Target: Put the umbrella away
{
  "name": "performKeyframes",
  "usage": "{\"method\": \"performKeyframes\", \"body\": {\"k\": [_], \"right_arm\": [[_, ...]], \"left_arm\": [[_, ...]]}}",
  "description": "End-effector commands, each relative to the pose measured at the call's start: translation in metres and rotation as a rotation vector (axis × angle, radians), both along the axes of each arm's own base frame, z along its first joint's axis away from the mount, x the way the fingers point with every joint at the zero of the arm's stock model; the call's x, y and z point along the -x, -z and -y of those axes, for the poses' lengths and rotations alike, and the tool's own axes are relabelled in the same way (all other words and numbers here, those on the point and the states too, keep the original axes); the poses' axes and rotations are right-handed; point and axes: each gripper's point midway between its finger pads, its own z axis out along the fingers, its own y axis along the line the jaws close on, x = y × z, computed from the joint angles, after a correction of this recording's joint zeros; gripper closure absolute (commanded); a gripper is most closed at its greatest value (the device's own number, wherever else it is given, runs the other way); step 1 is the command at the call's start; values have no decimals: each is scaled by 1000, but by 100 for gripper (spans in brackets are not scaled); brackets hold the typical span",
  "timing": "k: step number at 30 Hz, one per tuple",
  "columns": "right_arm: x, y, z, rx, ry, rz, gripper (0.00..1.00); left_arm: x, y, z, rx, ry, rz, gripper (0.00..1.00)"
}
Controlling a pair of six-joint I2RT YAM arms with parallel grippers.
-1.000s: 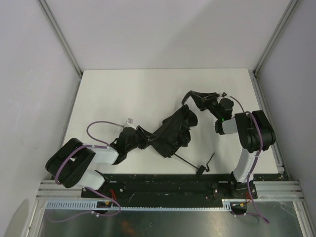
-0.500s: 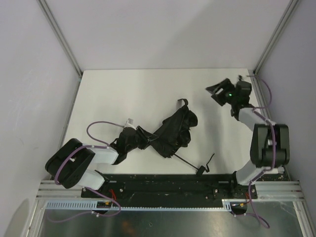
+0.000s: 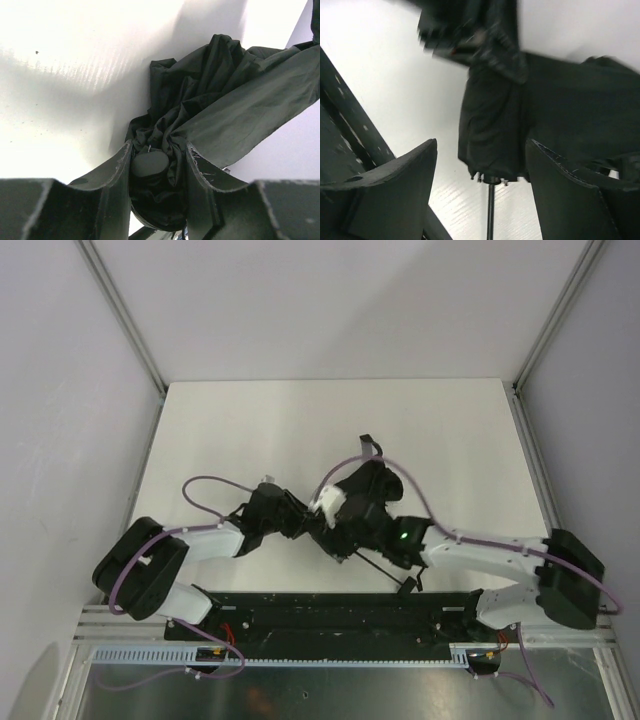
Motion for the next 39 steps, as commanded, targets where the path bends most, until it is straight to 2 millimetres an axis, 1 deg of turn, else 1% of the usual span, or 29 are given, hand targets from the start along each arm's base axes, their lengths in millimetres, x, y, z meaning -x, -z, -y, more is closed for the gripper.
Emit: {"method": "performKeyframes", "body": {"k": [1,4,7,11,12,14,16,19,21,26,28,32,36,39], "right_arm": [[12,48,-3,245,-79,138,25],[9,67,-13,300,-77,192,25],[1,76,-19,324,-56,239,26],[-11,90,-19,381,-33,300,26],[-14,90,-19,392,-30,323,26],[-17,84,-23,406,-21,385,26],[-17,73,-27,408,-23,419,26],[-13,51,-33,361,-40,425,25],[-12,39,-35,324,-50,421,24],[-17,30,-40,268,-88,396,23],[-20,34,-41,244,-108,349,21],[-32,57,-37,255,-117,279,20],[-32,65,-45,224,-144,248,21],[-33,77,-48,231,-152,227,21]], "left_arm": [[27,44,-32,-176,-7,-177,100],[27,45,-36,-170,-30,-205,100],[29,46,-39,-161,-49,-235,100],[33,48,-43,-166,-59,-273,100],[34,49,-44,-168,-62,-280,100],[35,50,-45,-172,-68,-290,100],[35,50,-47,-175,-71,-295,100],[35,52,-50,-182,-78,-300,100],[34,52,-51,-182,-81,-303,100],[34,53,-51,-183,-82,-312,100],[34,53,-51,-181,-83,-314,100],[34,52,-51,-178,-84,-315,100],[34,51,-51,-176,-87,-319,100],[33,51,-50,-173,-91,-324,100]]}}
